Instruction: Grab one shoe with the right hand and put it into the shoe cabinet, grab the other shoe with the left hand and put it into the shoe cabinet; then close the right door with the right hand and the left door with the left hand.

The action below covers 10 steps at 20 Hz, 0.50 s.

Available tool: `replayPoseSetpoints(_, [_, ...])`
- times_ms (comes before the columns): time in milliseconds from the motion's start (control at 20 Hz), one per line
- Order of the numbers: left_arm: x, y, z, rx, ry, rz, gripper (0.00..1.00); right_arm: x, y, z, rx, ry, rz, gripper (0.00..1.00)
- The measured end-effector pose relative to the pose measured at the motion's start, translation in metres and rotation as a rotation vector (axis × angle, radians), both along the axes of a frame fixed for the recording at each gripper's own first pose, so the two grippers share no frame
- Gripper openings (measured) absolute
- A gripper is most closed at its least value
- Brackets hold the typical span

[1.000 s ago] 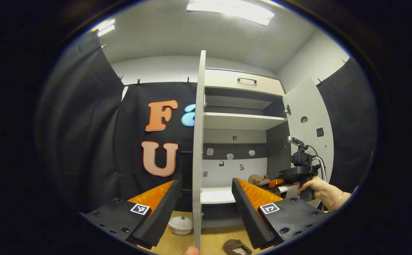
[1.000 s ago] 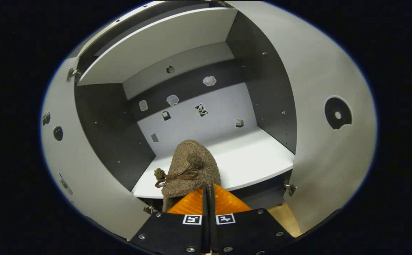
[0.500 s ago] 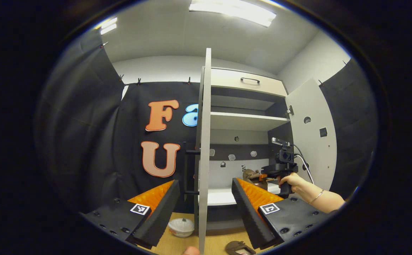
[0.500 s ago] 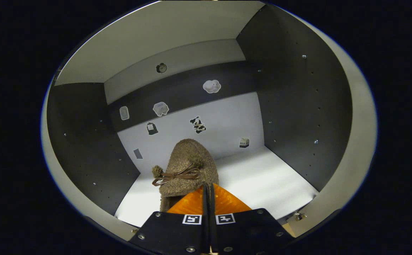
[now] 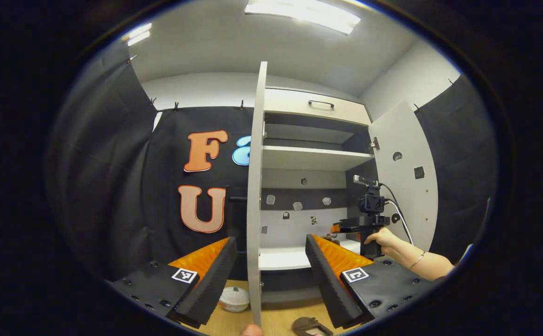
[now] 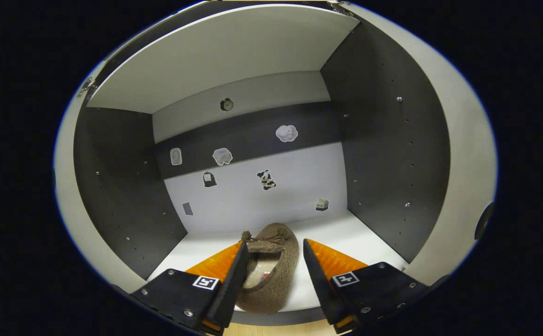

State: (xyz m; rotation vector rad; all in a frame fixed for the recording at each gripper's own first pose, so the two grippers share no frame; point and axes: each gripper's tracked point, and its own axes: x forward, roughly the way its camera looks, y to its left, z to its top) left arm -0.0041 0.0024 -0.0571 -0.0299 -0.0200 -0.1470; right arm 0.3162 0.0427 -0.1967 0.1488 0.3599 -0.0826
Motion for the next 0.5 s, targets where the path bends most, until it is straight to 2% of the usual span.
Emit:
replayPoseSetpoints(50, [-0.002,-0.003,-0.001,-0.001,0.005,-0.004,0.94,-0.011,0.003,0.006,-0.008,-0.013,0.011,0.80])
replayPoseSetpoints(200, [-0.008,-0.013,-0.006,-0.009,0.025,-0.014,0.96,-0.049,0.011,0.026,-0.033,-0.043,0.041,0.92])
replayPoseSetpoints(400, [-0.016,-0.024,-0.019,-0.017,0.065,-0.022,0.99,-0.097,0.013,0.059,-0.084,-0.100,0.060,0.93])
replayPoseSetpoints(450, [-0.018,-0.027,-0.024,-0.015,0.077,-0.022,0.94,-0.110,0.012,0.067,-0.097,-0.115,0.060,0.93])
replayPoseSetpoints(500, [-0.019,-0.029,-0.030,-0.016,0.092,-0.022,0.96,-0.122,0.011,0.075,-0.111,-0.126,0.062,0.93])
